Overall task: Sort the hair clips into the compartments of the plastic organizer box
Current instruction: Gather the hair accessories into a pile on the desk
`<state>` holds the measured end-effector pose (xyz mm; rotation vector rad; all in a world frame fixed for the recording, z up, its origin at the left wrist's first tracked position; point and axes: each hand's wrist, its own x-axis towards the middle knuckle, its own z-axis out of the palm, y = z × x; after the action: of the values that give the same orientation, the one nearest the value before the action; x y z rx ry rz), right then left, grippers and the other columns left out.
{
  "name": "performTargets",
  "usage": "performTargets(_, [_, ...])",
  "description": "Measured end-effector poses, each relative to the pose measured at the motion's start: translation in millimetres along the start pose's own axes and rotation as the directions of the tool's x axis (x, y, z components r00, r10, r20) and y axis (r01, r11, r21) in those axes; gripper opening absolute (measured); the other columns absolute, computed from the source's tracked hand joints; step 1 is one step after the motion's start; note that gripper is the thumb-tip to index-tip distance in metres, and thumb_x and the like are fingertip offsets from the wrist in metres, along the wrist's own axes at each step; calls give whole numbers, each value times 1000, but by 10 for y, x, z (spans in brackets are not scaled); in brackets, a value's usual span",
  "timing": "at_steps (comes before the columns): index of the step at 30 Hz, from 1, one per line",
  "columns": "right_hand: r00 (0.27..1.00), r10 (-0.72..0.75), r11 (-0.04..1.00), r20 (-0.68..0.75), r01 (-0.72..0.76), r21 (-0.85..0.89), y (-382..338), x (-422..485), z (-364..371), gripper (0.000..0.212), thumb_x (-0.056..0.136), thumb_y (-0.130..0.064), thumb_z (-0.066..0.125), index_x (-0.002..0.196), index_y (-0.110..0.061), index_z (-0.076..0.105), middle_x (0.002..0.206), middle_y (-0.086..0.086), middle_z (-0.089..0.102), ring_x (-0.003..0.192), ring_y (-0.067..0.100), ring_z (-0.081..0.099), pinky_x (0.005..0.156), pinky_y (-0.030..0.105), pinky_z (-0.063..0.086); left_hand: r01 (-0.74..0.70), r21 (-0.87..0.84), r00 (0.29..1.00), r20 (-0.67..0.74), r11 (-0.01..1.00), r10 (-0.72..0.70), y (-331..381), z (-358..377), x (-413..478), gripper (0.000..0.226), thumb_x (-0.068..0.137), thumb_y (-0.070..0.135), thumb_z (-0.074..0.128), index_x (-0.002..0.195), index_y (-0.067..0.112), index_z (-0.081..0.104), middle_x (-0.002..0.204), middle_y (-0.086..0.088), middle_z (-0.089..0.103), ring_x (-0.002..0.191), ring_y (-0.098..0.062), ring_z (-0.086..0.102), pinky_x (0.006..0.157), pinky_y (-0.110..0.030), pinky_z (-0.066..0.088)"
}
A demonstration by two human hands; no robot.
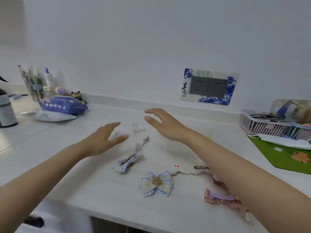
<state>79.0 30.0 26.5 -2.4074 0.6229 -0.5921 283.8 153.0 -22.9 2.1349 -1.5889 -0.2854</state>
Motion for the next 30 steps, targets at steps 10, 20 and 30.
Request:
performTargets(10, [932, 246, 952, 268, -181, -246, 369, 1142, 890, 52, 102, -35, 15, 148, -11, 18, 159, 9, 10, 147, 23, 5, 117, 34, 5, 47, 25, 999, 13, 999, -48, -576, 201, 459, 87, 79, 75, 24, 147, 21, 23, 153, -4, 31, 140, -19, 29, 112, -28, 18])
performTargets(20, [942, 169, 980, 291, -131, -147, 260, 305, 758, 54, 99, -48, 19, 146, -22, 25, 157, -1, 18, 144, 13, 16, 118, 28, 9, -97, -172, 978, 167, 980, 126, -200, 155, 55, 102, 59, 83, 53, 143, 35, 23, 136, 24, 30, 128, 4, 30, 102, -13, 20])
performTargets(30, [945, 141, 980, 293, -92, -175, 258, -703, 419, 63, 90, -59, 20, 145, -29, 29, 156, -10, 18, 142, 3, 13, 120, 31, 10, -412, -254, 870, 176, 875, 460, 547, 503, -446, 55, 76, 50, 70, 122, 32, 47, 120, 12, 58, 110, -10, 57, 94, -36, 47])
